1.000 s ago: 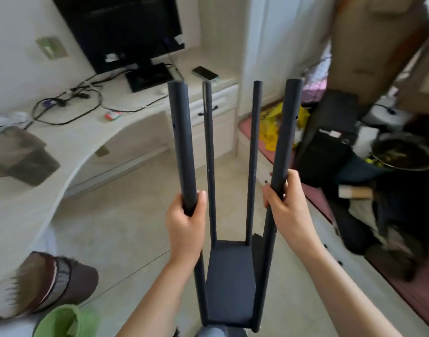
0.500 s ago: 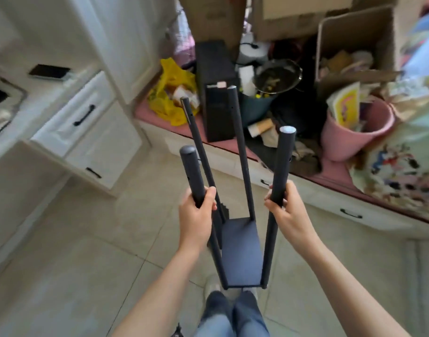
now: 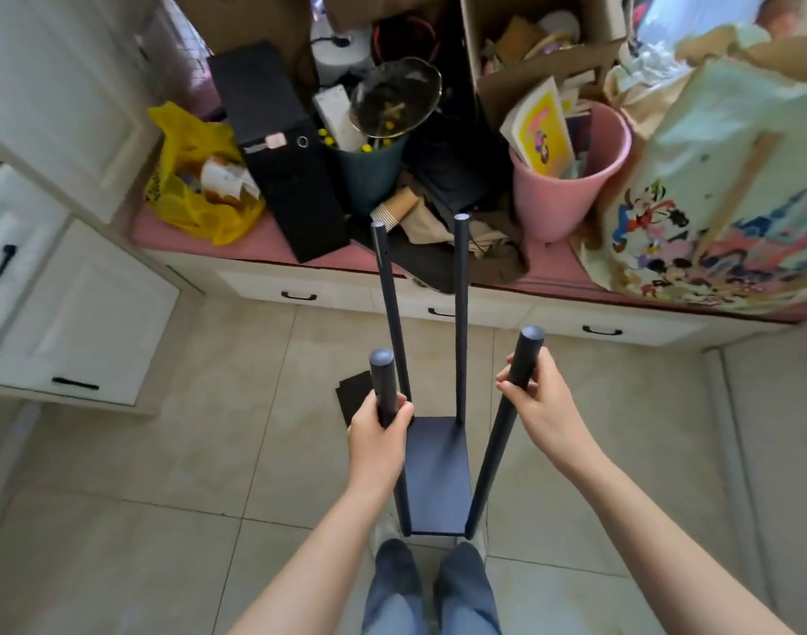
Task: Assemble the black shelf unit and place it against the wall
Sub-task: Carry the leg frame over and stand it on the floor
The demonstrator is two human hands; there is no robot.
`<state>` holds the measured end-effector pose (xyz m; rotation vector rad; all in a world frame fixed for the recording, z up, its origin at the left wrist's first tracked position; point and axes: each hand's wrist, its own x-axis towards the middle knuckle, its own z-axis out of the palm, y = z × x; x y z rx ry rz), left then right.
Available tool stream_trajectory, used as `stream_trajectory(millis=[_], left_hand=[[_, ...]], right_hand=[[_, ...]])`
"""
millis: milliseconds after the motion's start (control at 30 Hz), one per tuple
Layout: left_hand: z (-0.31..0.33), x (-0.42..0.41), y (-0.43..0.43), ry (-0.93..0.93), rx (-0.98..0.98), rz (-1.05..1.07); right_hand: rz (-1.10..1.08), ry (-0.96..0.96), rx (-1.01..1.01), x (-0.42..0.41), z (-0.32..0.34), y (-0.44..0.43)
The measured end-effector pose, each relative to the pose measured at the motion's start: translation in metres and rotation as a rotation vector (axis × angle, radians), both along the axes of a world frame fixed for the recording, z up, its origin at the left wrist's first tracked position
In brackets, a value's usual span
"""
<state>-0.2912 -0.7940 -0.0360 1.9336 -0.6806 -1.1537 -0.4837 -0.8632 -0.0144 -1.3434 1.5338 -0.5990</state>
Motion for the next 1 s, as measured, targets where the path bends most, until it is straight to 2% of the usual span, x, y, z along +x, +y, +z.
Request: stream_trajectory(millis=[233,533,767,1000], left_hand=[[-0.076,-0.035,-0.036,-0.07,0.092,0.017],[-0.166,-0.071,-0.076,-0.136,0.183,-0.11],[-0.215,-0.092,-0.088,-0.098,0.215,-0.08],[-0.247,-0.102,-0.079,-0.063,0.153,-0.069]], right_hand=[[-0.022,0.03,0.15,-0.038,-0.072,-0.028],[-0.116,0.167,0.279,-0.081,-0.165,-0.049],[-0.217,0.195,0.282,-0.09,-0.215,-0.056],[-0.317,0.143,0.29,-0.097,-0.25,-0.048]])
